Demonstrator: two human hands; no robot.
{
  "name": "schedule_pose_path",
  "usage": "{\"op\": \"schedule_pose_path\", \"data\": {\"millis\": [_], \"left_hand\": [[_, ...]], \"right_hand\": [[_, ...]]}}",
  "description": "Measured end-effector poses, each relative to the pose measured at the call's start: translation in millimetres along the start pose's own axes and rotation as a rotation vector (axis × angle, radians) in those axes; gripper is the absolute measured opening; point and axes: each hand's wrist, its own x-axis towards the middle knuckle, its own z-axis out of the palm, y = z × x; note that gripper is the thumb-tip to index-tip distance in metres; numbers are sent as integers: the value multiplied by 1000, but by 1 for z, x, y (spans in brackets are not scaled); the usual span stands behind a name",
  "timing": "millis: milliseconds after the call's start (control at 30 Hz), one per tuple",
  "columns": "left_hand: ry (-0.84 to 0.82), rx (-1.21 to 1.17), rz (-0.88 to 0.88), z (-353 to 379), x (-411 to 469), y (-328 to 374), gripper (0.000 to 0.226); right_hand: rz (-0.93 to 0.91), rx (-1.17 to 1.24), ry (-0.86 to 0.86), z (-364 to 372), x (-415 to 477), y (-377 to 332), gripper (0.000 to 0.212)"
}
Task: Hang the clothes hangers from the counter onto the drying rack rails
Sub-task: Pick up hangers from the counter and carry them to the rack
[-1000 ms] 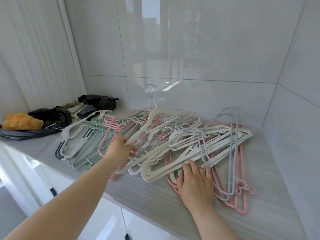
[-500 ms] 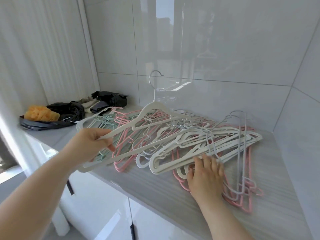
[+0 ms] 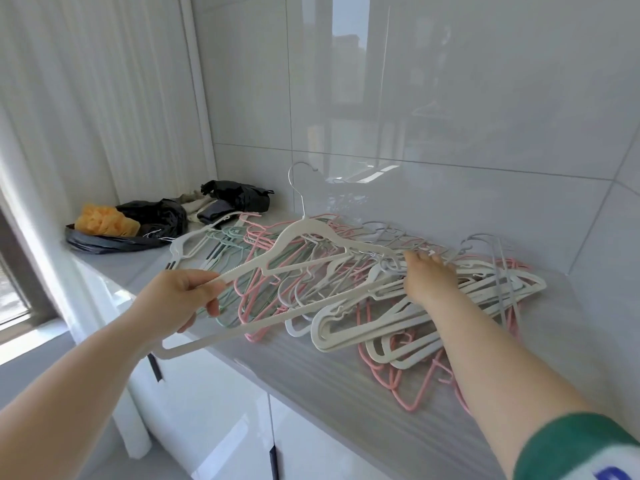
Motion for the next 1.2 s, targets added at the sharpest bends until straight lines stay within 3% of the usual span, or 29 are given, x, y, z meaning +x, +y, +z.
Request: {"op": "schedule_pose_path", "data": {"millis": [133,433,800,1033,1200], "left_hand": [[22,-6,-9,-2,6,-6,21],[93,3,-26,11,12,-12,26],[187,11,-29,27,23,-11,31],[245,-73,-66,0,6,-23,29],[318,-123,-99,-24,-7,-34,23]], "right_hand": [[25,5,-147,11,19,5,57],[-189,79,53,29,28,9,43],[-200,181,285,15,14,14,39],[-182,14,118,20,15,6,36],[-225,52,60,12,18,-35,59]]}}
